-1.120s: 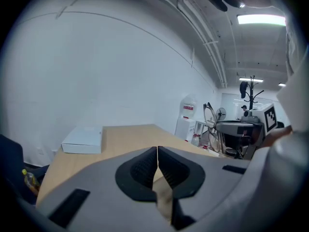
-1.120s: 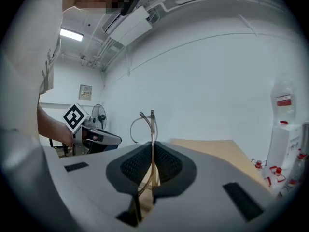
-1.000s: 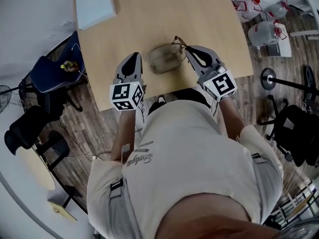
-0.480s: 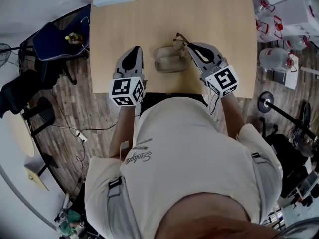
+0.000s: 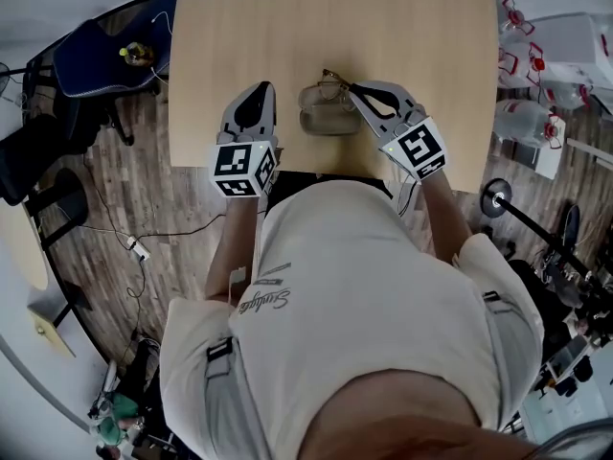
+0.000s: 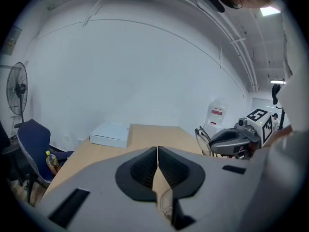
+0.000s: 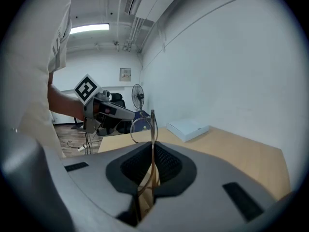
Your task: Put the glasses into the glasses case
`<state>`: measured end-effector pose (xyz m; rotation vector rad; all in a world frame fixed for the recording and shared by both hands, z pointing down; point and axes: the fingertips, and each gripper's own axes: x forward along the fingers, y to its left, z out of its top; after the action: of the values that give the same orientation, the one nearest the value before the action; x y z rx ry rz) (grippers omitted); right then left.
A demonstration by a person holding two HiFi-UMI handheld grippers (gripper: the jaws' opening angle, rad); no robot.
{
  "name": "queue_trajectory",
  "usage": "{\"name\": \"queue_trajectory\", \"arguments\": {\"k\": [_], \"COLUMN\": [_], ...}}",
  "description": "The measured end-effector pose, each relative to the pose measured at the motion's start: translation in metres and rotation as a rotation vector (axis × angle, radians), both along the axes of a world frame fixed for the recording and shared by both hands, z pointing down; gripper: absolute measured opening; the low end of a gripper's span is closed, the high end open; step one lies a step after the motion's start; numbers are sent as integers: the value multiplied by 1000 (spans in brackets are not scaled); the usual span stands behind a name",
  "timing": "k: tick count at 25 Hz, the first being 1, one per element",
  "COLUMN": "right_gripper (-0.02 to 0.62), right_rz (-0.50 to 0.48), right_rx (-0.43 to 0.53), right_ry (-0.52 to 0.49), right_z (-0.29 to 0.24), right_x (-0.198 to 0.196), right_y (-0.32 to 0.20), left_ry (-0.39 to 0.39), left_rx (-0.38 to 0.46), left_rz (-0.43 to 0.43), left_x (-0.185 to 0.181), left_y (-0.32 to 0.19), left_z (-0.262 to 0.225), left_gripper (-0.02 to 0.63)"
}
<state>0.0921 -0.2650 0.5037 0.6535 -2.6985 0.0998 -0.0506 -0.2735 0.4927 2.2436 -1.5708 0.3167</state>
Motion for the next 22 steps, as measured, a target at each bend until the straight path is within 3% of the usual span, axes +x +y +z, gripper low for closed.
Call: {"name": "queue_trajectory", "arguments": {"k": [12, 17, 22], "right_gripper": [12, 12, 12], "right_rz": [-143, -165, -258], "right_rx": [-73, -121, -123], "right_ry": [247, 331, 465], "right_z": [54, 78, 107], "right_x": [-24, -27, -34], "right_y": [21, 29, 37], "left_ry": [29, 40, 42], "left_rx": [29, 5, -16], "left_rz": [14, 23, 35], "left_x": [-26, -25, -30], "left_y": [-7, 2, 4], "left_z": [1, 10, 21], "left_gripper": [17, 17, 17]}}
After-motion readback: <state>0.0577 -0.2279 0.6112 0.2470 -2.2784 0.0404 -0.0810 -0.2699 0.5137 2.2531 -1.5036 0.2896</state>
